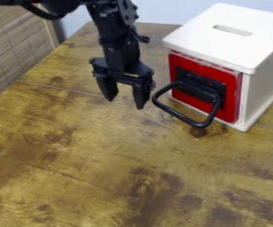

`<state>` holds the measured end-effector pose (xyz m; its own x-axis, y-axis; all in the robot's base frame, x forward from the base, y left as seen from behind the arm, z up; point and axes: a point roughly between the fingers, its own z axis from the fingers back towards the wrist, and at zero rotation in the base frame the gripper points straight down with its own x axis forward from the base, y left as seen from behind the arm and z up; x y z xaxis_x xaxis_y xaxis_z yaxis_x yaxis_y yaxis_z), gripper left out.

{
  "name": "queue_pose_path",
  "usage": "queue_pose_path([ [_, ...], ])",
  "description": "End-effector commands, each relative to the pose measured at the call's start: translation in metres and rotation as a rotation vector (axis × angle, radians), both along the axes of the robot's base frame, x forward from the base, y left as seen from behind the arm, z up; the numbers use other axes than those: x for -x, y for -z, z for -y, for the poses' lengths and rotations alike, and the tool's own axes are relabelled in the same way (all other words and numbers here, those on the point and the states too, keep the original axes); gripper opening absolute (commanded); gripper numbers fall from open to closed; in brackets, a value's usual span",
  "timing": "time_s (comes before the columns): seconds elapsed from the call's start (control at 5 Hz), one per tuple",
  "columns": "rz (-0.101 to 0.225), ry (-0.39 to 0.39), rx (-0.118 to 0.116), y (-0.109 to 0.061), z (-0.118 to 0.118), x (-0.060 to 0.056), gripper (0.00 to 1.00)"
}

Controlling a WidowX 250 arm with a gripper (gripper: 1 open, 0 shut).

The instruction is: Close the drawer

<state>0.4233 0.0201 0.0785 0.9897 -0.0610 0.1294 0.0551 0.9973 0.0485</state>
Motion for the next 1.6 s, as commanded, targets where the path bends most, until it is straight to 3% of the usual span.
queue_pose_path([
  [0.0, 0.072, 0.069, -0.017, -0.035, 0.004, -0.014, 1.00],
  [0.2, 0.086, 0.114, -0.016, -0.050, 0.004, -0.023, 1.00],
  [0.4, 0.065, -0.058, -0.011, -0.062, 0.004, -0.027, 1.00],
  [0.8, 0.034, -0.196, 0.004, -0.056, 0.000, -0.037, 1.00],
  [1.0, 0.019, -0.107, 0.022, -0.054, 0.009, -0.027, 1.00],
  [1.2, 0.037, -0.021, 0.046, -0.072, 0.016, -0.011, 1.00],
  [1.4, 0.060, 0.023, 0.055, -0.091, 0.013, 0.003, 1.00],
])
